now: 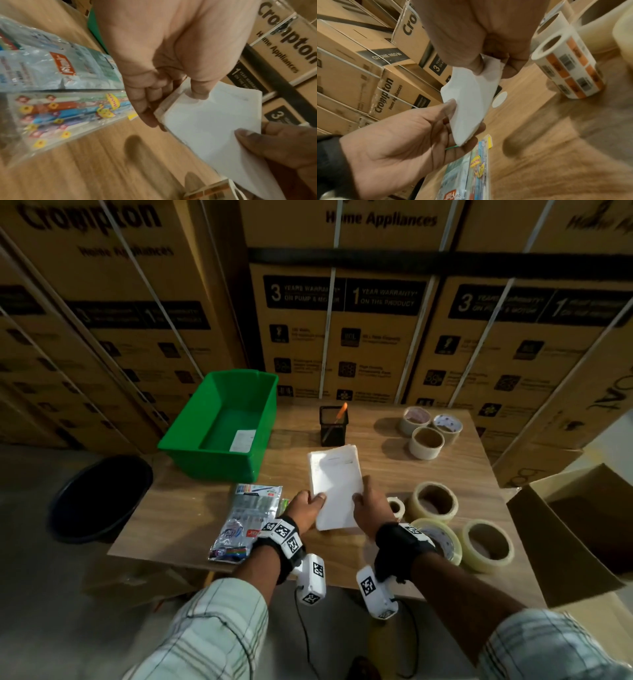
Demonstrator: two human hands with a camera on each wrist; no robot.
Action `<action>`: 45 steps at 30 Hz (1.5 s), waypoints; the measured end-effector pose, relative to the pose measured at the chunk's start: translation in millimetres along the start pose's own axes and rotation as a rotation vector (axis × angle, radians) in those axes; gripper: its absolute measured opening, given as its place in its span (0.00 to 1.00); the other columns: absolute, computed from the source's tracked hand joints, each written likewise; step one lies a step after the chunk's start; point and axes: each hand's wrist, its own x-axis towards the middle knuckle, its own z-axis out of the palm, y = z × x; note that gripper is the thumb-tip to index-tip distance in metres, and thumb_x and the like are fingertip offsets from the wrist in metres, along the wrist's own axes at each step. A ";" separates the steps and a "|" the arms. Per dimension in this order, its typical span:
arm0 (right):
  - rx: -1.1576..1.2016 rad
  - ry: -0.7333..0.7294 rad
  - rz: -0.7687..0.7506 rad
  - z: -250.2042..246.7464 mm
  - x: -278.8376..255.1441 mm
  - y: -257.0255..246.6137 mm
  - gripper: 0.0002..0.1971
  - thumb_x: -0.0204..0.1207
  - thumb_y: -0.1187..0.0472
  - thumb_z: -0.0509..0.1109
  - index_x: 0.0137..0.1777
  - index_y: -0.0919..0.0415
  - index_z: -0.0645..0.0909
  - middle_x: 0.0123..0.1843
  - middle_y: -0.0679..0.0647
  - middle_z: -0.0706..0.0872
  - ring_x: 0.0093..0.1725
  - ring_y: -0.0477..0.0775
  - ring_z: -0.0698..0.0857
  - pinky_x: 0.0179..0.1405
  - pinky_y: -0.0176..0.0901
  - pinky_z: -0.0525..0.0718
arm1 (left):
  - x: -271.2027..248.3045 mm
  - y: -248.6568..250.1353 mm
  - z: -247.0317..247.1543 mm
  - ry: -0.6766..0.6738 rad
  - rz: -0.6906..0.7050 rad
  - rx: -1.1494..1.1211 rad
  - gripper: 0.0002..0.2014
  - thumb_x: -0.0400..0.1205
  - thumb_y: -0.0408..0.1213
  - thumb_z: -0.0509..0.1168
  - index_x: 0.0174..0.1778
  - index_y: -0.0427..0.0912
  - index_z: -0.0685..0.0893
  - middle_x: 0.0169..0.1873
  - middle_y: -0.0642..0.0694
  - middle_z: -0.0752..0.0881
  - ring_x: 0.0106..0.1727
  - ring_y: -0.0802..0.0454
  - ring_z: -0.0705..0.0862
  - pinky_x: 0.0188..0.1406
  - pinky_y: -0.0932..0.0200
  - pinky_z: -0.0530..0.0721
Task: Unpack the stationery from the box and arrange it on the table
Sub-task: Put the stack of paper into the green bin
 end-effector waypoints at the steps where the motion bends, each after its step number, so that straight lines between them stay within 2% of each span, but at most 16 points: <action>1: 0.026 -0.008 0.005 -3.0 0.0 -2.5 0.13 0.82 0.66 0.57 0.65 0.62 0.67 0.59 0.64 0.83 0.56 0.66 0.82 0.47 0.48 0.76 | 0.0 5.6 -1.6 0.003 0.033 -0.024 0.18 0.84 0.46 0.62 0.59 0.33 0.77 0.57 0.37 0.86 0.57 0.40 0.85 0.57 0.49 0.85; 4: 0.064 -0.008 0.010 -10.1 1.9 -6.1 0.17 0.83 0.62 0.59 0.70 0.59 0.65 0.64 0.62 0.82 0.60 0.64 0.82 0.56 0.53 0.79 | -1.4 18.6 -4.0 0.013 0.098 -0.017 0.15 0.85 0.38 0.59 0.64 0.35 0.77 0.59 0.40 0.85 0.58 0.42 0.84 0.58 0.51 0.83; 7: 0.156 -0.079 -0.134 -18.0 2.0 -9.2 0.37 0.76 0.59 0.72 0.80 0.55 0.54 0.69 0.54 0.79 0.64 0.56 0.80 0.59 0.47 0.78 | -0.4 26.0 -9.0 0.052 0.099 -0.009 0.14 0.84 0.39 0.58 0.64 0.38 0.76 0.60 0.41 0.85 0.58 0.41 0.84 0.62 0.45 0.83; 10: 0.020 -0.153 -0.333 -22.0 3.0 -10.5 0.60 0.63 0.59 0.83 0.83 0.64 0.41 0.81 0.59 0.63 0.76 0.57 0.68 0.71 0.43 0.67 | -1.1 34.2 -14.3 0.093 0.110 0.002 0.15 0.84 0.37 0.58 0.65 0.37 0.76 0.62 0.38 0.84 0.60 0.41 0.83 0.63 0.48 0.81; 13: -0.137 -0.163 -0.371 -22.2 8.3 -8.9 0.66 0.60 0.58 0.85 0.82 0.69 0.34 0.85 0.64 0.49 0.83 0.64 0.56 0.76 0.44 0.59 | -10.1 48.0 -17.0 0.086 0.120 0.021 0.16 0.85 0.37 0.56 0.68 0.35 0.74 0.65 0.39 0.82 0.63 0.41 0.81 0.64 0.52 0.78; 18: -0.130 -0.199 -0.303 -33.2 21.8 -15.6 0.62 0.66 0.54 0.81 0.83 0.61 0.33 0.84 0.62 0.56 0.79 0.63 0.64 0.73 0.50 0.69 | -18.4 67.8 -21.8 0.108 0.143 -0.020 0.18 0.86 0.37 0.56 0.71 0.35 0.68 0.69 0.38 0.79 0.65 0.43 0.80 0.63 0.53 0.79; 22: -0.107 -0.209 -0.338 -35.6 36.9 -15.7 0.63 0.65 0.52 0.82 0.83 0.60 0.33 0.83 0.60 0.58 0.79 0.63 0.66 0.73 0.53 0.72 | -25.0 84.4 -22.8 0.022 0.039 -0.153 0.18 0.87 0.34 0.56 0.71 0.44 0.60 0.67 0.45 0.72 0.59 0.42 0.80 0.34 0.57 0.90; 24: -0.086 -0.234 -0.307 -34.8 45.9 -13.1 0.62 0.66 0.51 0.81 0.83 0.58 0.33 0.83 0.59 0.60 0.78 0.63 0.67 0.73 0.55 0.74 | -28.9 91.9 -22.5 0.008 -0.007 -0.200 0.16 0.87 0.35 0.55 0.68 0.50 0.61 0.67 0.46 0.70 0.59 0.41 0.80 0.35 0.52 0.91; 27: 0.017 -0.264 -0.284 -32.3 56.3 -13.0 0.51 0.72 0.48 0.74 0.83 0.56 0.41 0.79 0.59 0.68 0.72 0.63 0.74 0.67 0.54 0.78 | -26.2 94.7 -23.6 0.104 0.034 -0.188 0.12 0.88 0.36 0.55 0.66 0.47 0.64 0.67 0.48 0.71 0.55 0.46 0.80 0.31 0.57 0.90; 30: 0.196 -0.298 -0.151 -30.9 64.6 -18.2 0.33 0.83 0.52 0.62 0.82 0.58 0.52 0.68 0.60 0.79 0.52 0.59 0.85 0.41 0.46 0.88 | -21.9 94.3 -25.7 0.169 0.050 -0.179 0.14 0.88 0.35 0.55 0.69 0.43 0.66 0.65 0.48 0.72 0.52 0.48 0.80 0.36 0.56 0.90; 32: 0.238 -0.312 -0.074 -29.9 69.2 -22.7 0.21 0.85 0.59 0.58 0.76 0.61 0.64 0.60 0.58 0.82 0.40 0.52 0.85 0.30 0.41 0.87 | -20.0 93.5 -27.7 0.166 0.050 -0.174 0.17 0.88 0.36 0.54 0.74 0.44 0.64 0.70 0.48 0.71 0.58 0.47 0.79 0.38 0.59 0.90; 35: 0.257 -0.320 -0.069 -28.0 75.2 -31.1 0.15 0.83 0.65 0.60 0.69 0.64 0.70 0.60 0.57 0.82 0.44 0.53 0.85 0.30 0.40 0.88 | -20.1 98.2 -34.7 0.205 0.022 -0.176 0.17 0.89 0.36 0.53 0.73 0.38 0.66 0.70 0.46 0.70 0.61 0.46 0.76 0.48 0.54 0.89; 38: 0.296 -0.322 -0.105 -25.5 84.0 -46.1 0.13 0.83 0.67 0.60 0.67 0.64 0.71 0.60 0.59 0.82 0.42 0.53 0.86 0.31 0.42 0.88 | -15.2 99.0 -51.5 0.264 0.014 -0.162 0.16 0.88 0.35 0.54 0.71 0.33 0.68 0.67 0.40 0.71 0.46 0.48 0.84 0.37 0.54 0.91; 41: 0.281 -0.310 -0.132 -16.5 92.2 -67.6 0.11 0.82 0.68 0.61 0.64 0.65 0.75 0.59 0.62 0.84 0.44 0.59 0.87 0.38 0.53 0.91 | -11.7 100.5 -78.5 0.301 0.003 0.046 0.09 0.86 0.37 0.57 0.54 0.34 0.75 0.58 0.34 0.81 0.27 0.49 0.87 0.37 0.50 0.91; 43: 0.277 -0.312 -0.141 -9.6 97.8 -85.4 0.13 0.82 0.68 0.62 0.66 0.66 0.75 0.60 0.62 0.84 0.46 0.61 0.87 0.38 0.52 0.91 | -7.2 104.1 -98.7 0.335 0.003 0.154 0.08 0.85 0.37 0.58 0.46 0.36 0.75 0.44 0.38 0.84 0.22 0.51 0.84 0.20 0.62 0.84; 45: 0.285 -0.306 -0.152 -3.8 103.1 -105.3 0.13 0.82 0.68 0.62 0.66 0.67 0.75 0.59 0.63 0.84 0.44 0.59 0.87 0.36 0.48 0.90 | -1.6 107.1 -119.0 0.358 0.015 0.182 0.11 0.86 0.37 0.58 0.39 0.38 0.71 0.34 0.41 0.80 0.17 0.54 0.81 0.11 0.68 0.73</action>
